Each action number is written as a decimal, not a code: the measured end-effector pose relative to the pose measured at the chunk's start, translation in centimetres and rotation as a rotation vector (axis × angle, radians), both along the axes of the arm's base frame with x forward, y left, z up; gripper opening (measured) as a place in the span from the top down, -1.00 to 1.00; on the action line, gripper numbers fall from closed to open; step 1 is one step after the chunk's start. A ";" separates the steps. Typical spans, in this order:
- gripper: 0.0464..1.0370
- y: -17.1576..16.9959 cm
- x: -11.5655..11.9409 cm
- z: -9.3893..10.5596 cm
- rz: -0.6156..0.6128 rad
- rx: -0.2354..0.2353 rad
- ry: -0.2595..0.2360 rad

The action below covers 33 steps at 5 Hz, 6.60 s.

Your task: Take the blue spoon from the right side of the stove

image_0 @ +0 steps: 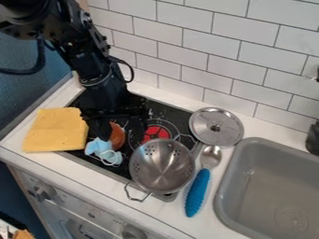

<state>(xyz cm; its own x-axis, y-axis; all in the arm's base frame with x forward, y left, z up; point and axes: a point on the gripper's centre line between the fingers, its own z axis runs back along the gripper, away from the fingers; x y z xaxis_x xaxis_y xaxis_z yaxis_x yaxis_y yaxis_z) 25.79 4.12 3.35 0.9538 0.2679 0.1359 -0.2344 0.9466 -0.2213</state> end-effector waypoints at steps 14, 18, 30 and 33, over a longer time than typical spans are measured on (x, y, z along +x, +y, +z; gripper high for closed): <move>-0.93 -11.1 0.3 -8.6 -0.051 0.163 0.164; 0.26 -11.5 1.8 -9.4 -0.063 0.082 0.149; 0.26 0.7 -7.9 -2.4 0.556 -0.108 0.662; 0.26 0.2 -3.2 -2.3 0.490 -0.172 0.584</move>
